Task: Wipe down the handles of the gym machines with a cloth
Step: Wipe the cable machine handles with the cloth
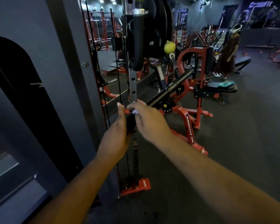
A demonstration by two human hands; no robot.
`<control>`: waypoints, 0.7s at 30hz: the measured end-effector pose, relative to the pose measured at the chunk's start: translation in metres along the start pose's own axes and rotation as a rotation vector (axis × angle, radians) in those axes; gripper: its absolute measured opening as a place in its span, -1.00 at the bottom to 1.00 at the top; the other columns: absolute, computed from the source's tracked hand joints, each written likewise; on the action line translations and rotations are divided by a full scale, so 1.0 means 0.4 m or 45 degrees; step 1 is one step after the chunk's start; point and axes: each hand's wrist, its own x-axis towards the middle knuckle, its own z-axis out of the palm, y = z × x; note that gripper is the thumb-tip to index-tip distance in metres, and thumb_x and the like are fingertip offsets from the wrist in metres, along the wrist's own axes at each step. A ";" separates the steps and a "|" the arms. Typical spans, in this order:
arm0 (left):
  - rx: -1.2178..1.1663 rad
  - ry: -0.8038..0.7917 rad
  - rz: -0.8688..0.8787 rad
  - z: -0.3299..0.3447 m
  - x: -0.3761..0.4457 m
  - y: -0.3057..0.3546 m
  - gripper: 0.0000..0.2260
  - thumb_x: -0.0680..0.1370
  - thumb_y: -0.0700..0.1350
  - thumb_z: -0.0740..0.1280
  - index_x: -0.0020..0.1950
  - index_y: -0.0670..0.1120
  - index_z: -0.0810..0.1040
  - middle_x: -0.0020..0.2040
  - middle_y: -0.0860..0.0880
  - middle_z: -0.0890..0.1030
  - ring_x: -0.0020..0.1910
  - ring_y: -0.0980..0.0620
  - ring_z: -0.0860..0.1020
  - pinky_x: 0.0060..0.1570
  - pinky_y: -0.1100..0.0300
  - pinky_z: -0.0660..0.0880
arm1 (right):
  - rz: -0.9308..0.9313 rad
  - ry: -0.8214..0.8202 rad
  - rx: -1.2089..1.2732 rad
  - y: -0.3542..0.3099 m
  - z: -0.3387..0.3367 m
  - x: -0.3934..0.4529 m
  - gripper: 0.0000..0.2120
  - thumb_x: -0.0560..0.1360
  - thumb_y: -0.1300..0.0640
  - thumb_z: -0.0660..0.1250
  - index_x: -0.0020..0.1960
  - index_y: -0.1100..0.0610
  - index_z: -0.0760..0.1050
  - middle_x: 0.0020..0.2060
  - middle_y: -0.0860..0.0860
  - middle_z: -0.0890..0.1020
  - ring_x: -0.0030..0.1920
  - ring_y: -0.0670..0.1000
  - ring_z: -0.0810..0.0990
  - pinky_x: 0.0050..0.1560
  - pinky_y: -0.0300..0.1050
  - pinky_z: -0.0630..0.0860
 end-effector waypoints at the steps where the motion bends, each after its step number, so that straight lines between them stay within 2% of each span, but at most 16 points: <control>1: -0.013 0.002 0.003 0.004 0.000 -0.004 -0.10 0.67 -0.06 0.31 0.63 0.00 -0.41 0.50 -0.18 0.42 0.13 0.01 0.61 -0.04 0.20 0.54 | -0.015 0.035 0.073 -0.012 0.013 -0.030 -0.71 0.65 0.24 0.23 0.33 0.05 0.50 0.09 0.05 0.66 0.01 -0.06 0.64 -0.02 -0.12 0.60; 4: -0.063 0.014 -0.005 0.010 -0.004 -0.007 -0.15 0.67 -0.07 0.30 0.66 0.04 -0.32 0.62 -0.12 0.26 0.39 -0.04 0.49 0.11 0.23 0.48 | -0.075 0.141 0.401 -0.023 0.054 -0.124 -0.67 0.63 0.36 0.24 0.35 0.18 0.55 0.35 0.11 0.59 0.41 -0.01 0.52 0.39 -0.05 0.49; 6: -0.020 0.035 0.043 0.009 0.000 -0.002 -0.19 0.68 -0.06 0.30 0.66 0.10 -0.27 0.68 -0.05 0.09 0.54 -0.05 0.32 0.20 0.16 0.45 | -0.050 0.331 0.586 0.003 0.063 -0.166 -0.66 0.60 0.45 0.24 0.32 0.26 0.57 0.34 0.11 0.60 0.43 0.01 0.51 0.41 -0.02 0.48; 8: 0.087 0.054 0.075 0.005 0.010 0.006 -0.31 0.71 -0.04 0.23 0.68 0.11 -0.17 0.69 0.02 0.01 0.55 -0.07 0.29 0.24 0.07 0.50 | 0.254 0.594 0.769 0.051 0.060 -0.167 -0.66 0.62 0.44 0.20 0.32 0.25 0.57 0.28 0.04 0.63 0.36 -0.04 0.56 0.38 -0.08 0.50; 10: 0.142 0.053 0.072 -0.003 0.023 0.018 -0.42 0.73 -0.03 0.17 0.68 0.08 -0.03 0.68 0.03 0.03 0.52 -0.07 0.32 0.27 0.01 0.53 | 0.720 0.876 0.982 0.115 0.048 -0.121 -0.67 0.66 0.36 0.18 0.35 0.18 0.55 0.24 -0.05 0.64 0.25 -0.18 0.59 0.32 -0.17 0.52; 12: 0.164 0.010 0.094 -0.010 0.030 0.031 -0.45 0.73 0.01 0.14 0.69 0.05 0.01 0.68 0.02 0.03 0.54 -0.06 0.29 0.33 -0.02 0.50 | 1.070 1.035 1.301 0.147 0.037 -0.061 -0.68 0.68 0.30 0.18 0.36 0.14 0.54 0.26 0.02 0.63 0.17 -0.19 0.62 0.25 -0.21 0.55; 13: 0.172 -0.022 0.120 -0.010 0.032 0.034 -0.45 0.73 0.03 0.12 0.69 0.05 -0.01 0.68 0.02 0.02 0.56 -0.06 0.26 0.37 -0.03 0.47 | 1.154 1.054 1.473 0.146 0.037 -0.040 -0.70 0.68 0.29 0.19 0.34 0.12 0.55 0.27 0.06 0.62 0.18 -0.11 0.64 0.23 -0.17 0.57; 15: 0.181 -0.090 0.174 -0.010 0.035 0.042 -0.44 0.72 0.06 0.07 0.68 0.05 -0.08 0.69 0.03 -0.01 0.59 -0.04 0.20 0.42 -0.04 0.43 | 1.190 0.960 1.689 0.100 0.043 -0.016 -0.76 0.67 0.25 0.24 0.25 0.10 0.60 0.19 0.05 0.67 0.16 0.00 0.66 0.14 -0.12 0.60; 17: 0.188 -0.133 0.203 -0.006 0.038 0.047 -0.43 0.72 0.07 0.03 0.68 0.07 -0.15 0.69 0.05 -0.05 0.59 -0.04 0.22 0.40 -0.05 0.46 | 1.181 0.808 1.746 0.029 0.057 -0.024 -0.78 0.68 0.20 0.24 0.19 0.06 0.64 0.06 -0.01 0.72 0.08 -0.02 0.69 0.10 -0.11 0.60; 19: 0.164 -0.149 0.178 -0.008 0.041 0.049 -0.43 0.73 0.06 0.02 0.66 0.09 -0.20 0.69 0.09 -0.10 0.57 -0.04 0.25 0.40 -0.06 0.46 | 1.214 0.713 1.748 -0.031 0.067 -0.056 -0.74 0.69 0.18 0.21 0.19 0.04 0.66 0.04 -0.02 0.74 0.10 -0.01 0.70 0.18 -0.02 0.60; 21: 0.155 -0.147 0.169 -0.017 0.047 0.046 -0.43 0.73 0.06 0.02 0.67 0.10 -0.20 0.69 0.11 -0.13 0.57 -0.04 0.26 0.40 -0.07 0.44 | 1.159 0.639 1.804 -0.073 0.071 -0.097 -0.72 0.69 0.21 0.19 0.19 0.09 0.67 0.05 0.05 0.74 0.05 0.02 0.71 0.10 -0.05 0.63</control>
